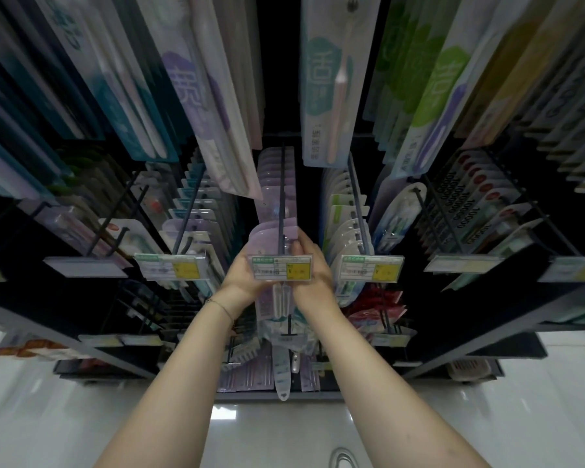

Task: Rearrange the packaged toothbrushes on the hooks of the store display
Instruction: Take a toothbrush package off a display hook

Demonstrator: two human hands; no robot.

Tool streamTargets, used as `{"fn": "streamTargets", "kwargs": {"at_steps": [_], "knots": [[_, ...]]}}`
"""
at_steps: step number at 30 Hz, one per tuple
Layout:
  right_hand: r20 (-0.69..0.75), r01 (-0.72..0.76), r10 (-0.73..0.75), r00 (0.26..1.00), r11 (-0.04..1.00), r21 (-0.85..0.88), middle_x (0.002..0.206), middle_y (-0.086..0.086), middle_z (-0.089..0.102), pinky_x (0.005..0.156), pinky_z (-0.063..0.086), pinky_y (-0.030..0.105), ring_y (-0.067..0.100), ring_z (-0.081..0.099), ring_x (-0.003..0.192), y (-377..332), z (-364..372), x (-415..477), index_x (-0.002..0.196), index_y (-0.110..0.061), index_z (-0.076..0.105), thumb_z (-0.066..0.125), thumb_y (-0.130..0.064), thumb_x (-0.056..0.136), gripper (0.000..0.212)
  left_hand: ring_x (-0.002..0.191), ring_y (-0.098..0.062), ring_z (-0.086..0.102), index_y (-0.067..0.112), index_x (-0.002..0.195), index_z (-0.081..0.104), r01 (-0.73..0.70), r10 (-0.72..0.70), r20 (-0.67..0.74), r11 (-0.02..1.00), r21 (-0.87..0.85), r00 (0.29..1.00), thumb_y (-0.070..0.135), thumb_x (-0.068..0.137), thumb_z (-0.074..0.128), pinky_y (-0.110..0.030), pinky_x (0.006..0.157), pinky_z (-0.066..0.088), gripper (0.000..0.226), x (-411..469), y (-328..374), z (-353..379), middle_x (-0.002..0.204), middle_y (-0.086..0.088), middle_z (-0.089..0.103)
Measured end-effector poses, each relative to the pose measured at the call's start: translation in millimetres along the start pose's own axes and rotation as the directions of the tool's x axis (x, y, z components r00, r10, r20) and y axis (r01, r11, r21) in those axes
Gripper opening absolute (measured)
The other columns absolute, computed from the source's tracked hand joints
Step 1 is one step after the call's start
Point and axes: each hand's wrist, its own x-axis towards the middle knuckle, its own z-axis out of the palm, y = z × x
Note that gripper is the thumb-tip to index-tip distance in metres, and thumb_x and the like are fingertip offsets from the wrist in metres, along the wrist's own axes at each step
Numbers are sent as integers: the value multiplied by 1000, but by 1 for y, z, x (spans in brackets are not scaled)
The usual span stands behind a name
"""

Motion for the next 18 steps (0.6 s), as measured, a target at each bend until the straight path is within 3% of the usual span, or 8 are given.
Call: {"fn": "streamTargets", "kwargs": {"at_steps": [2,4,6,7,9,12,14,18], "knots": [[-14,-44,43,999,999,-32,145,-13,42,115,35,39,13,42,136,-6,1,-1,133,-64,39,44,-65,88,45,76,-8,63,-1,118,57,1,-1,-7,999,-37,1000,-12,93,56,-7,63,49,28,2,6,3,86,3,60],[-35,-61,58,998,994,-86,150,-12,35,116,34,38,15,37,140,-6,-2,-10,148,-50,25,46,-58,86,65,67,-10,55,16,109,51,75,-77,-17,993,-93,997,-5,102,42,-10,52,45,24,2,16,6,80,4,53],[-45,-43,38,998,992,-117,155,-7,32,118,32,39,13,34,142,4,-5,-25,153,-38,23,48,-50,86,73,73,-21,58,21,101,51,170,-180,-28,965,-200,983,10,104,48,-20,60,47,12,14,13,3,80,1,57],[-53,-38,32,998,993,-114,154,-6,35,117,33,40,13,37,140,10,-5,-32,152,-36,27,48,-51,87,70,83,-27,62,19,105,57,160,-169,-19,959,-233,985,15,94,63,-25,69,50,13,20,16,1,86,-3,64],[-65,-59,50,997,988,-141,143,-5,48,110,42,45,16,51,127,22,-7,-44,141,-37,42,43,-58,88,57,92,-25,66,12,114,59,98,-103,-19,977,-189,994,11,71,76,-32,75,54,47,32,13,0,98,-7,68],[-27,-58,53,998,973,-224,121,-8,60,95,51,47,13,61,104,37,-12,-56,121,-32,56,40,-60,89,45,84,-15,65,9,110,62,90,-119,-107,965,-245,987,0,70,79,-29,76,52,45,34,19,5,97,-4,67],[-10,-48,47,999,960,-274,115,-8,62,94,51,44,9,61,102,42,-19,-61,115,-29,59,45,-50,94,33,86,-17,64,16,98,62,78,-127,-141,948,-308,982,4,67,80,-32,83,51,38,36,19,7,94,-2,66],[36,36,-21,999,878,-477,113,-5,62,91,51,40,11,61,100,33,-38,-60,116,-24,60,45,-39,100,27,92,-17,62,7,117,54,84,-103,-240,993,-88,965,19,73,84,-26,79,50,55,41,5,6,106,-7,64]]}}
